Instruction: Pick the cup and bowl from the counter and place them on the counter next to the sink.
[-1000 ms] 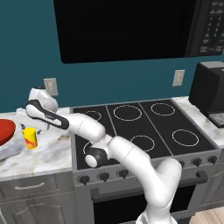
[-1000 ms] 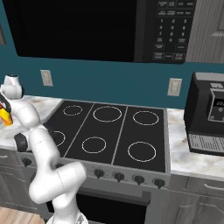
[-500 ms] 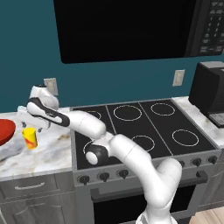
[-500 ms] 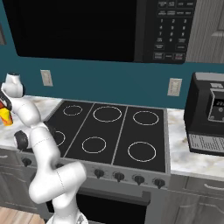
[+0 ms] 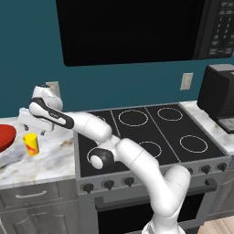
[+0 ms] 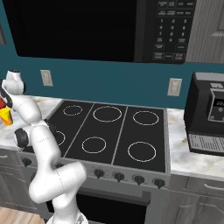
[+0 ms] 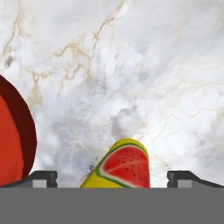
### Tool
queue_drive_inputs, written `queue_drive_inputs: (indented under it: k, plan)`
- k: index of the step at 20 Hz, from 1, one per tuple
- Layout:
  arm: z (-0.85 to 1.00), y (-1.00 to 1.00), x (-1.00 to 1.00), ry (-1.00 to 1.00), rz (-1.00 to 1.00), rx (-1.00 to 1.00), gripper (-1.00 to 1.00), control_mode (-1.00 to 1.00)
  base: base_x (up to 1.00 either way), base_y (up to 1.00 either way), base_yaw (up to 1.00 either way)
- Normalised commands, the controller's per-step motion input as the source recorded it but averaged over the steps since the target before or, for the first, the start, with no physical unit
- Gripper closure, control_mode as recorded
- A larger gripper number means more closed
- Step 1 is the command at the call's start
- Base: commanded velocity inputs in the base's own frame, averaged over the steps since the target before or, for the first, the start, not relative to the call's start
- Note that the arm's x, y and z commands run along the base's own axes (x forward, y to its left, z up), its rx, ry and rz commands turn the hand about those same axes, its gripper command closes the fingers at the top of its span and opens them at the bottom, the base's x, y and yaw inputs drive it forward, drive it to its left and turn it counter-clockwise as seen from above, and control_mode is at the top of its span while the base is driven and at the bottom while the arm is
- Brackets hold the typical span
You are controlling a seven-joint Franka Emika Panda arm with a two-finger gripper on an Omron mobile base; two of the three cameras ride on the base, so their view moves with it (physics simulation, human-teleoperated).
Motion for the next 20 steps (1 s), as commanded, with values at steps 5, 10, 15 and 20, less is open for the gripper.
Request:
queue_drive_inputs:
  k: [5, 10, 15, 20]
  plan:
    - [0.07, -0.02, -0.29, 0.00, 0.01, 0.00, -1.00, -1.00, 0.00, 0.00, 0.00]
    - [0.16, -0.29, -0.28, -0.01, 0.00, 0.03, -1.00, -1.00, 0.00, 0.00, 0.00]
    - [0.00, -0.53, -0.45, 0.00, 0.00, 0.03, -1.00, -1.00, 0.00, 0.00, 0.00]
    - [-0.18, -0.20, -0.25, 0.00, 0.00, 0.02, -1.00, -1.00, 0.00, 0.00, 0.00]
